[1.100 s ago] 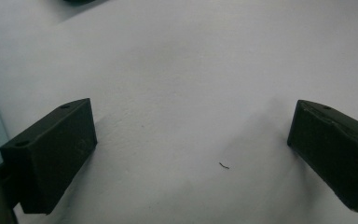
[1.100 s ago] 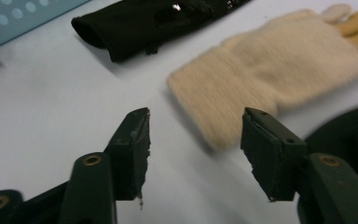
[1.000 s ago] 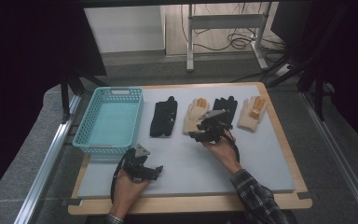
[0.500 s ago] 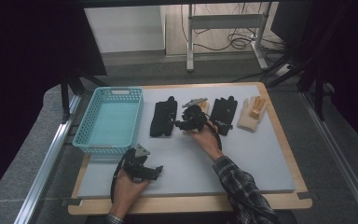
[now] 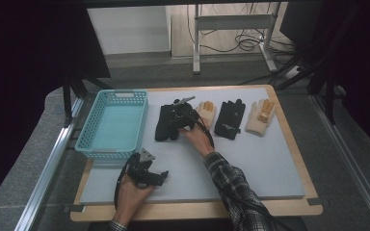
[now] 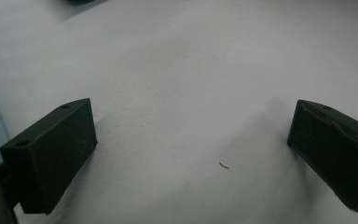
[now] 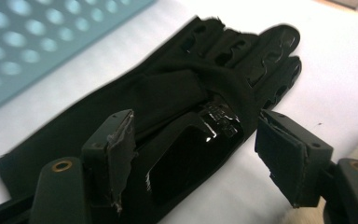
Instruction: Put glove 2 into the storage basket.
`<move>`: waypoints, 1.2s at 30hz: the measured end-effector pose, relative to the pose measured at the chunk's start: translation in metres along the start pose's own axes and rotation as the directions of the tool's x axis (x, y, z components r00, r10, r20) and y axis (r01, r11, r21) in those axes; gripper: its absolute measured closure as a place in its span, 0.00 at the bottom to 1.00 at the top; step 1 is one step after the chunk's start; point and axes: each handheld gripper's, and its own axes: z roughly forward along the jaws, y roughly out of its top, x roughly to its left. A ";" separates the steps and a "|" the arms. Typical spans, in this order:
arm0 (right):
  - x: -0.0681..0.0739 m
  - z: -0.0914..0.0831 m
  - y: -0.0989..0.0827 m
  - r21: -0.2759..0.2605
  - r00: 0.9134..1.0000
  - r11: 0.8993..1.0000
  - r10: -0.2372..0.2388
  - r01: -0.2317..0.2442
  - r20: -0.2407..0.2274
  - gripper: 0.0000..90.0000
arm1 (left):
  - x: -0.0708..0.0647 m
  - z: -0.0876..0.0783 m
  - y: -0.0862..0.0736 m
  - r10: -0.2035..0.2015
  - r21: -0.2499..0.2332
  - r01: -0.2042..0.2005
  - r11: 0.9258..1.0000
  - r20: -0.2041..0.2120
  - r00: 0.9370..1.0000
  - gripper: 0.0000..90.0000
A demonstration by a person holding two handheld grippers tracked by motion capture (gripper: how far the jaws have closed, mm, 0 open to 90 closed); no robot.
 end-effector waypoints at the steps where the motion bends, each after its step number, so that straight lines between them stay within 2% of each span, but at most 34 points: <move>1: 0.000 0.005 0.000 0.022 1.000 1.000 -0.011 0.011 0.017 0.32 | 0.000 0.000 0.000 0.000 0.000 0.000 1.000 0.000 1.000 0.01; 3: 0.002 0.012 -0.001 0.059 0.999 0.998 -0.031 0.029 0.031 0.33 | 0.000 0.000 0.000 0.000 0.000 0.000 1.000 0.000 1.000 0.01; 7: -0.001 0.014 -0.002 0.067 0.999 0.997 0.025 -0.024 -0.020 0.49 | 0.000 0.000 0.000 0.000 0.000 0.000 1.000 0.000 1.000 0.01; 8: -0.002 0.012 -0.002 0.071 0.999 0.997 0.034 -0.032 -0.029 0.56 | 0.000 0.000 0.000 0.000 0.000 0.000 1.000 -0.001 1.000 0.01; 9: -0.002 0.011 -0.002 0.078 0.998 0.996 0.037 -0.034 -0.041 0.69 | 0.000 0.000 0.000 0.000 0.000 0.000 1.000 -0.001 1.000 0.01; 10: -0.003 0.010 -0.003 0.080 0.998 0.996 0.039 -0.034 -0.055 0.78 | 0.000 0.000 0.000 0.000 0.000 0.000 1.000 -0.001 1.000 0.01; 12: -0.004 0.009 -0.003 0.083 0.996 0.995 0.052 -0.046 -0.074 0.89 | 0.000 0.000 0.000 0.000 0.000 0.000 1.000 -0.001 1.000 0.01; 14: -0.005 0.007 -0.002 0.085 0.995 0.995 0.060 -0.053 -0.081 0.91 | 0.000 0.000 0.000 0.000 0.000 0.000 1.000 0.000 1.000 0.01; 16: -0.003 -0.001 0.001 0.061 0.997 0.998 0.028 -0.023 -0.075 0.92 | 0.000 0.000 0.000 0.000 0.000 0.000 1.000 0.000 1.000 0.01; 18: -0.002 -0.006 0.002 0.046 0.997 0.999 0.023 -0.019 -0.079 0.92 | 0.000 0.000 0.000 0.000 0.000 0.000 1.000 0.000 1.000 0.01; 23: 0.001 -0.033 0.009 -0.001 0.995 1.000 0.008 -0.009 -0.101 0.92 | 0.000 0.000 0.000 0.001 0.001 -0.001 1.000 -0.001 1.000 0.01; 27: 0.002 -0.058 0.008 -0.038 0.991 0.999 0.007 -0.012 -0.137 0.92 | 0.000 0.000 0.000 0.001 0.001 -0.001 1.000 -0.001 1.000 0.01; 32: 0.003 -0.090 0.000 -0.075 0.983 0.997 0.007 -0.021 -0.182 0.92 | 0.000 0.000 0.000 0.002 0.001 -0.002 1.000 -0.001 1.000 0.01; 36: 0.006 -0.114 -0.016 -0.091 0.977 0.996 0.001 -0.021 -0.215 0.91 | 0.000 0.000 0.000 0.001 0.000 -0.001 1.000 -0.001 1.000 0.01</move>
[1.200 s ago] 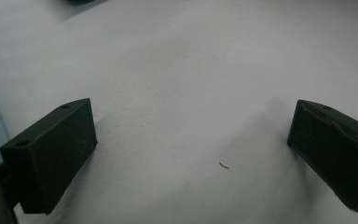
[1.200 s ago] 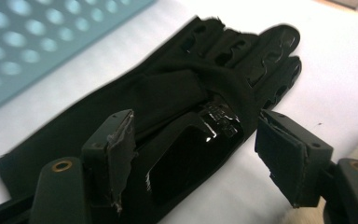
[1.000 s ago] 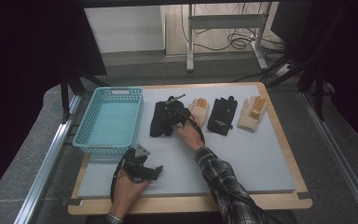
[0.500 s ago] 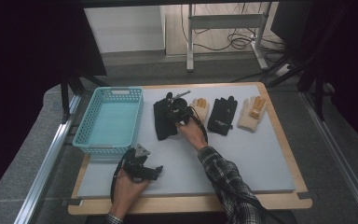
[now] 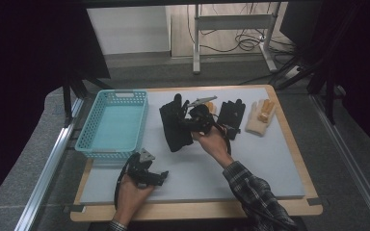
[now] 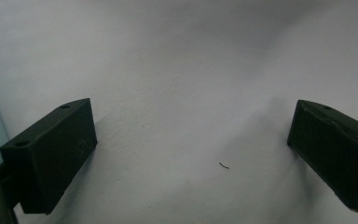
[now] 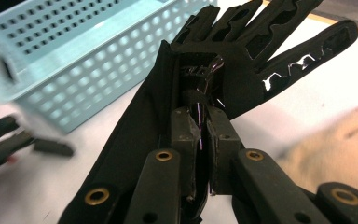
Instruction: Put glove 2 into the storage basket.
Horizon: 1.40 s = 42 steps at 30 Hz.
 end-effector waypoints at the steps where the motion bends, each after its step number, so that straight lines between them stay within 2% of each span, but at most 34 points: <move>1: 0.001 -0.004 -0.004 -0.002 1.000 1.000 0.001 -0.001 -0.006 0.91 | 0.000 0.000 0.000 -0.002 -0.001 0.002 1.000 0.001 1.000 0.01; 2: 0.005 -0.013 -0.014 -0.001 1.000 1.000 -0.001 0.001 -0.016 0.91 | 0.000 0.000 0.000 -0.002 -0.001 0.002 1.000 0.001 1.000 0.01; 3: 0.005 -0.013 -0.014 -0.001 1.000 1.000 -0.001 0.001 -0.016 0.91 | 0.000 0.000 0.000 0.000 0.000 0.000 1.000 0.000 1.000 0.01; 8: 0.012 -0.037 -0.044 -0.009 0.999 1.000 0.020 -0.020 -0.034 0.91 | 0.000 0.000 0.000 -0.002 -0.001 0.002 1.000 -0.001 1.000 0.01; 12: 0.017 -0.057 -0.072 -0.009 0.999 0.999 0.030 -0.030 -0.033 0.91 | 0.000 0.000 0.000 -0.003 -0.002 0.003 1.000 -0.001 1.000 0.01; 15: 0.017 -0.069 -0.094 -0.009 0.999 0.999 0.045 -0.045 -0.013 0.91 | 0.000 0.000 0.000 -0.005 -0.002 0.005 1.000 -0.001 1.000 0.01; 18: 0.016 -0.076 -0.119 -0.007 0.997 0.997 0.083 -0.083 0.002 0.91 | 0.000 0.000 0.000 0.000 0.003 0.000 1.000 -0.001 1.000 0.01; 22: 0.017 -0.075 -0.147 0.027 0.995 0.994 0.103 -0.103 0.011 0.87 | 0.000 0.000 0.000 -0.001 0.002 0.001 1.000 -0.001 1.000 0.01; 25: 0.018 -0.077 -0.154 0.030 0.995 0.995 0.093 -0.094 0.026 0.65 | 0.000 0.000 0.000 0.003 0.005 -0.003 1.000 -0.001 1.000 0.01; 27: 0.016 -0.087 -0.152 0.007 0.996 0.998 0.063 -0.063 0.061 0.60 | 0.000 0.000 0.000 0.003 0.005 -0.003 1.000 -0.001 1.000 0.01; 30: 0.009 -0.099 -0.151 -0.008 0.993 0.999 0.040 -0.039 0.107 0.62 | 0.000 0.000 0.000 0.003 0.005 -0.003 1.000 -0.001 1.000 0.01; 33: 0.003 -0.103 -0.156 0.031 0.982 1.000 -0.010 0.004 0.190 0.70 | 0.000 0.000 0.000 0.003 0.005 -0.003 1.000 -0.001 1.000 0.01; 34: 0.001 -0.103 -0.159 0.046 0.980 0.999 -0.014 0.005 0.200 0.72 | 0.000 0.000 0.000 0.003 0.005 -0.003 1.000 -0.001 1.000 0.01; 36: -0.001 -0.099 -0.165 0.065 0.984 0.998 0.001 -0.012 0.179 0.73 | 0.000 0.000 0.000 0.003 0.005 -0.003 1.000 -0.001 1.000 0.01; 42: 0.011 -0.085 -0.171 0.089 0.993 0.996 -0.026 0.015 0.114 0.74 | 0.000 0.000 0.000 0.003 0.004 -0.003 1.000 -0.001 1.000 0.01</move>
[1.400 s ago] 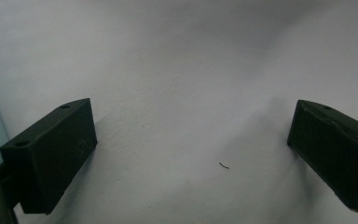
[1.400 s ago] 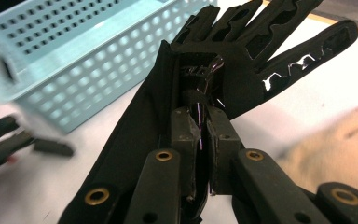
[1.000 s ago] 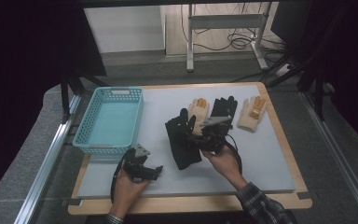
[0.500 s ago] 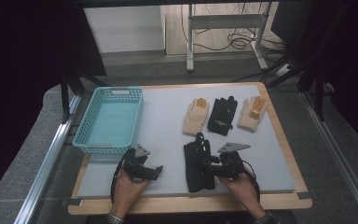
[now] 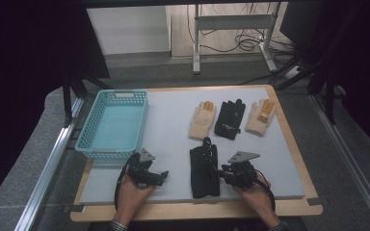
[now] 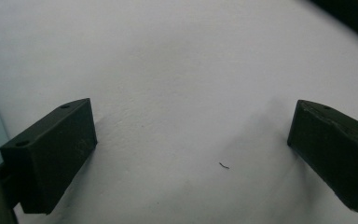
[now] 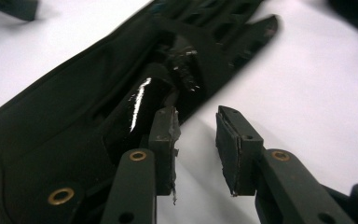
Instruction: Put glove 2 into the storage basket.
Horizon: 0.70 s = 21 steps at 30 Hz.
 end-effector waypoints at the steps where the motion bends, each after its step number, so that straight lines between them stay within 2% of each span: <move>1: 0.004 0.001 0.000 -0.001 1.000 1.000 0.001 -0.001 -0.020 0.74 | 0.000 0.000 0.000 0.000 0.000 0.000 1.000 0.000 1.000 0.01; 3: 0.010 0.003 0.001 0.000 0.999 1.000 -0.016 0.016 -0.034 0.74 | 0.000 0.000 0.000 0.000 0.001 0.000 1.000 0.000 1.000 0.01; 5: 0.013 0.004 0.001 0.000 0.999 0.999 -0.041 0.041 -0.025 0.74 | 0.000 0.000 0.000 0.001 0.001 -0.001 1.000 0.000 1.000 0.01; 7: 0.009 0.002 0.002 -0.010 0.999 0.999 -0.033 0.033 -0.016 0.72 | 0.000 0.000 0.000 0.001 0.000 -0.001 1.000 0.000 1.000 0.01; 14: -0.026 -0.004 0.010 -0.054 0.998 0.998 0.044 -0.042 0.046 0.61 | 0.000 0.000 0.000 0.001 0.001 -0.001 1.000 0.000 1.000 0.01; 18: -0.050 0.001 0.019 -0.056 0.993 0.997 0.065 -0.060 0.097 0.54 | 0.000 0.000 0.000 0.001 0.001 -0.001 1.000 0.000 1.000 0.01; 21: -0.069 0.007 0.028 -0.065 0.990 0.995 0.086 -0.079 0.115 0.52 | 0.000 0.000 0.000 0.000 0.001 0.000 1.000 0.000 1.000 0.01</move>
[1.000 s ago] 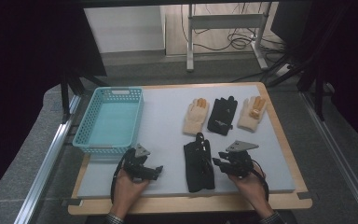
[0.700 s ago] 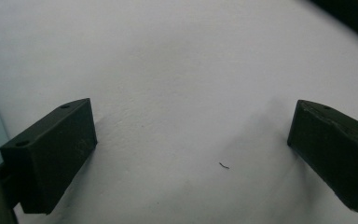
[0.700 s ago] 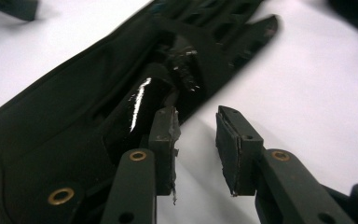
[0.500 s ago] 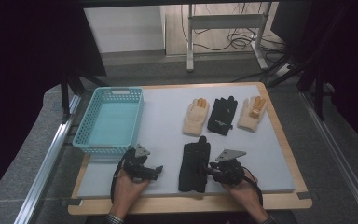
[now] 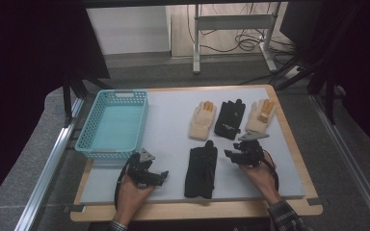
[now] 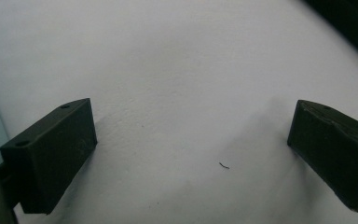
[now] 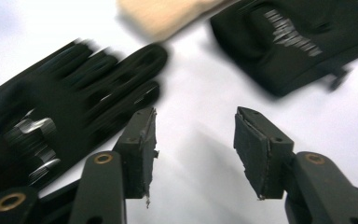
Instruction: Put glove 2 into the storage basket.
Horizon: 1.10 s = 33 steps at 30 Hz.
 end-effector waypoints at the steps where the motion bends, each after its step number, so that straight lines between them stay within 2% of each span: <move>1: -0.006 0.002 0.004 -0.002 1.000 1.000 0.005 -0.005 0.004 0.51 | 0.000 0.000 0.000 0.000 0.000 0.000 1.000 0.000 1.000 0.01; 6: -0.036 0.013 0.026 -0.020 0.999 0.999 0.045 -0.044 0.018 0.52 | 0.000 0.000 0.000 0.000 -0.001 0.000 1.000 0.000 1.000 0.01; 9: -0.051 0.018 0.037 -0.028 0.998 0.998 0.057 -0.056 0.027 0.57 | 0.000 0.000 0.000 0.000 0.000 0.000 1.000 0.001 1.000 0.01; 13: -0.064 0.032 0.052 -0.018 0.997 0.998 0.065 -0.064 0.042 0.65 | 0.000 0.000 0.000 -0.001 -0.002 0.001 1.000 0.001 1.000 0.01; 17: -0.070 0.049 0.066 0.000 0.996 0.998 0.068 -0.068 0.051 0.66 | 0.000 0.000 0.000 -0.001 -0.002 0.001 1.000 0.002 1.000 0.01; 18: -0.072 0.054 0.070 -0.001 0.996 0.997 0.077 -0.077 0.049 0.63 | 0.000 0.000 0.000 -0.001 -0.002 0.001 1.000 0.002 1.000 0.01; 20: -0.075 0.066 0.076 0.001 0.993 0.995 0.096 -0.096 0.062 0.48 | 0.000 0.000 0.000 0.000 -0.002 0.000 1.000 0.002 1.000 0.01; 24: -0.079 0.081 0.079 0.036 0.992 0.995 0.090 -0.094 0.093 0.40 | 0.000 0.000 0.000 -0.001 -0.002 0.001 1.000 0.002 1.000 0.01; 28: -0.084 0.091 0.077 0.071 0.985 0.990 0.110 -0.120 0.132 0.42 | 0.000 0.000 0.000 0.000 -0.002 0.000 1.000 0.002 1.000 0.01; 29: -0.086 0.092 0.075 0.057 0.984 0.989 0.129 -0.137 0.124 0.46 | 0.000 0.000 0.000 0.000 -0.002 0.000 1.000 0.002 1.000 0.01; 31: -0.085 0.092 0.073 0.042 0.983 0.991 0.123 -0.130 0.134 0.52 | 0.000 0.000 0.000 0.000 -0.002 0.000 1.000 0.001 1.000 0.01; 33: -0.083 0.091 0.073 0.048 0.982 0.990 0.124 -0.132 0.143 0.62 | 0.000 0.000 0.000 0.000 -0.002 0.000 1.000 0.001 1.000 0.01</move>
